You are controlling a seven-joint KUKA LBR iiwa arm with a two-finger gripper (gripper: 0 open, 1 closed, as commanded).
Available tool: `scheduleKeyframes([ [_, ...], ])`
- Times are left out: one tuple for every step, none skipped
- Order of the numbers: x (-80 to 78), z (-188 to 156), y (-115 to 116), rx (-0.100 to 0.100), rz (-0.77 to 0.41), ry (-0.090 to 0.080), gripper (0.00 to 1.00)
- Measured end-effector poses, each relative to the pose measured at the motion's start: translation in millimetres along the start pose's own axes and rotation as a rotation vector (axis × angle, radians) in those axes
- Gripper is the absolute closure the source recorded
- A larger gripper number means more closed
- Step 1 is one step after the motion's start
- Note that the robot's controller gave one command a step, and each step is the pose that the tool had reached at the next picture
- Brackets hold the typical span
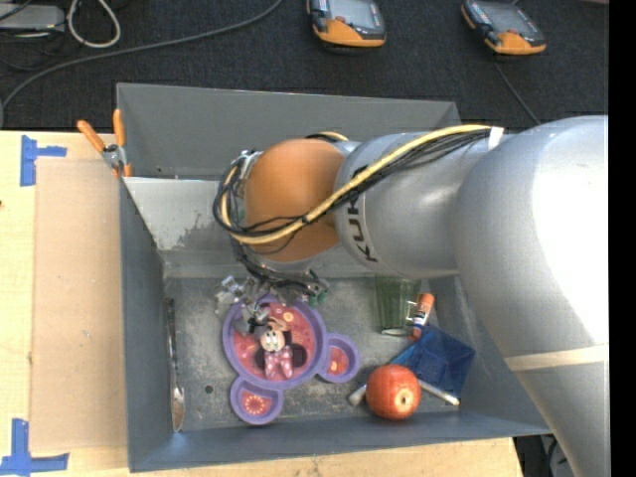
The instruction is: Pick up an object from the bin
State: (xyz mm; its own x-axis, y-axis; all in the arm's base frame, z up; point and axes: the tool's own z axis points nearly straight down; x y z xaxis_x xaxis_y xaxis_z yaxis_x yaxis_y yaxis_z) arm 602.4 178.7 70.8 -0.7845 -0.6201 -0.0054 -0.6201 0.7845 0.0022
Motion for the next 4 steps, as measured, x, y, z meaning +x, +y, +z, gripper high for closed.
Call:
scheduleKeyframes([
  [0.1,-1,0,-0.001,0.002,0.000,1.00],
  [1.1,-19,1,-0.002,0.003,0.003,1.00],
  [0.1,-36,1,-0.002,0.005,0.001,1.00],
  [1.4,-60,3,-0.005,0.006,0.007,1.00],
])
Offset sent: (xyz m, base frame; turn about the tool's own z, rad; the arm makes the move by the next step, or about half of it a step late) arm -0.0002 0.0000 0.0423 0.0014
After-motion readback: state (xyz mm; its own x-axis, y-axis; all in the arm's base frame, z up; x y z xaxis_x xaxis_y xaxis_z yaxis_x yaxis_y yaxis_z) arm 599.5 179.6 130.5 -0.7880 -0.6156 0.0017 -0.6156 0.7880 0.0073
